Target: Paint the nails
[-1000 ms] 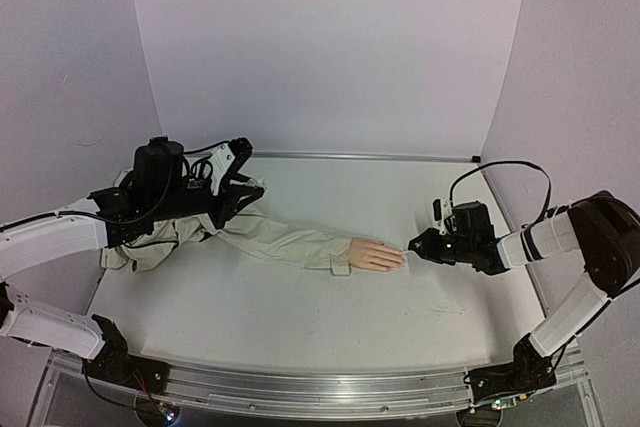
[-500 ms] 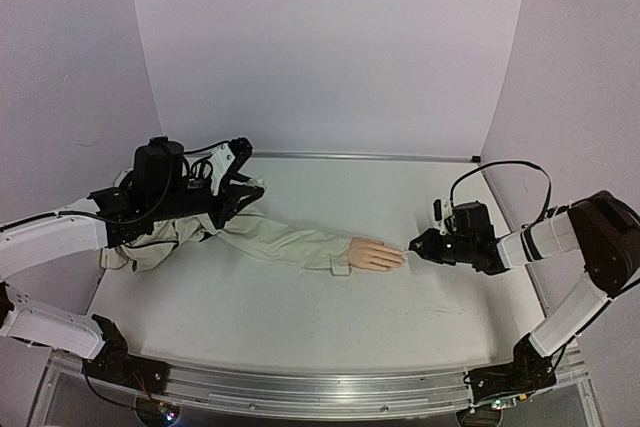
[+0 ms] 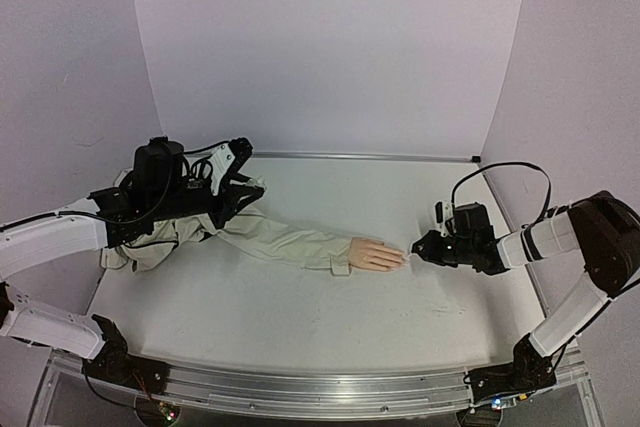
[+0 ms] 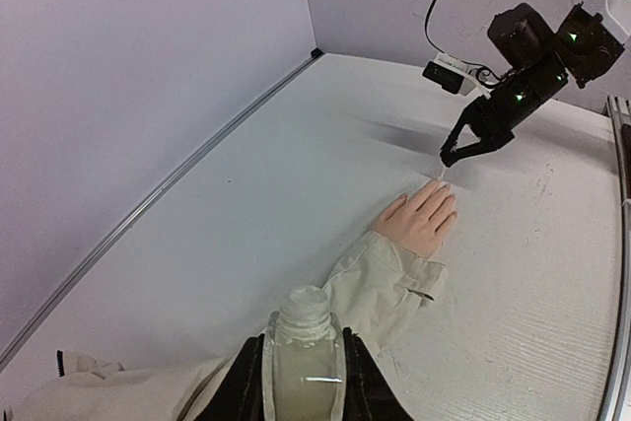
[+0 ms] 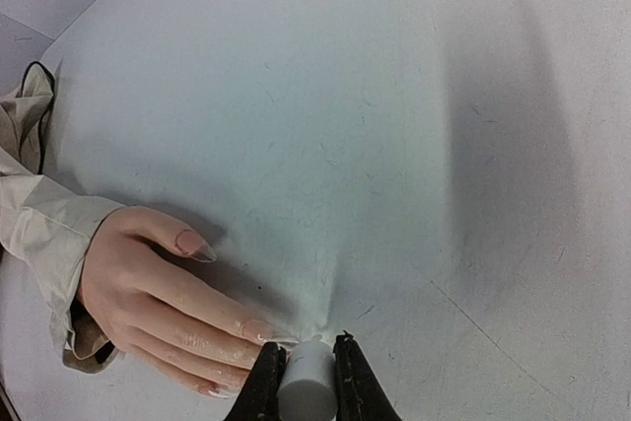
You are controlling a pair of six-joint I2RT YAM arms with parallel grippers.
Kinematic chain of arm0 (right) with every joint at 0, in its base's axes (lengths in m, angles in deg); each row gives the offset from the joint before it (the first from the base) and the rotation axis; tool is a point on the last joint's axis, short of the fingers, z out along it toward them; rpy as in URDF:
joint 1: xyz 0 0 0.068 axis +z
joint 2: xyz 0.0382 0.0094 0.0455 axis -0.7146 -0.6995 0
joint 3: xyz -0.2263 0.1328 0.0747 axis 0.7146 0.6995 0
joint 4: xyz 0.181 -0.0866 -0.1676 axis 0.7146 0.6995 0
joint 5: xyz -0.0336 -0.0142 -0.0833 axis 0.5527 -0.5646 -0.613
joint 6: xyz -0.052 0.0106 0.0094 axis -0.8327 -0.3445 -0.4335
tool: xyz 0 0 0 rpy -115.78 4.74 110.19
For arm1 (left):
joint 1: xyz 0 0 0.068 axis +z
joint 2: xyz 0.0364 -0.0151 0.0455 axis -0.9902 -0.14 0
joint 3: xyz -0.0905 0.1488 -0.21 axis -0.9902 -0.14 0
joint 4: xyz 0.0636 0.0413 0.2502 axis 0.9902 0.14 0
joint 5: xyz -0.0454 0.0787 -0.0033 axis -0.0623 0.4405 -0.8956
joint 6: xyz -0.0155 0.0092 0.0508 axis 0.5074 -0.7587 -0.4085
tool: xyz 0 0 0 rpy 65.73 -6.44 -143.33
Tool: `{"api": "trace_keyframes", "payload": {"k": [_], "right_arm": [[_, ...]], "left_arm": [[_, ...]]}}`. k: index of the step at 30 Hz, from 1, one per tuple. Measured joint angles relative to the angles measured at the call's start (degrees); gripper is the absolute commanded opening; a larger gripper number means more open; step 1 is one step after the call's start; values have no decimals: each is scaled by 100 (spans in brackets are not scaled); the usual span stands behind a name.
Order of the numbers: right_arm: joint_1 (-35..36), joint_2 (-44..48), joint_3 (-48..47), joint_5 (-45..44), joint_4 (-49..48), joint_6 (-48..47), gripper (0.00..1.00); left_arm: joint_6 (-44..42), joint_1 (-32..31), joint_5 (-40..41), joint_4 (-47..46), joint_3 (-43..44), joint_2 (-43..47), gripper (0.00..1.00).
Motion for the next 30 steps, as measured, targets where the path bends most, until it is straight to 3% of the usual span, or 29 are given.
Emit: {"api": "trace_keyframes", "payload": {"k": [11,30], "right_arm": [[0,553,44,-15,61,-74,0],[0,249,42,424,-63,-177,0]], "left_arm": [[4,0,-20,0,0,0,0],[4,0,-46,0,0,0,0]]}}
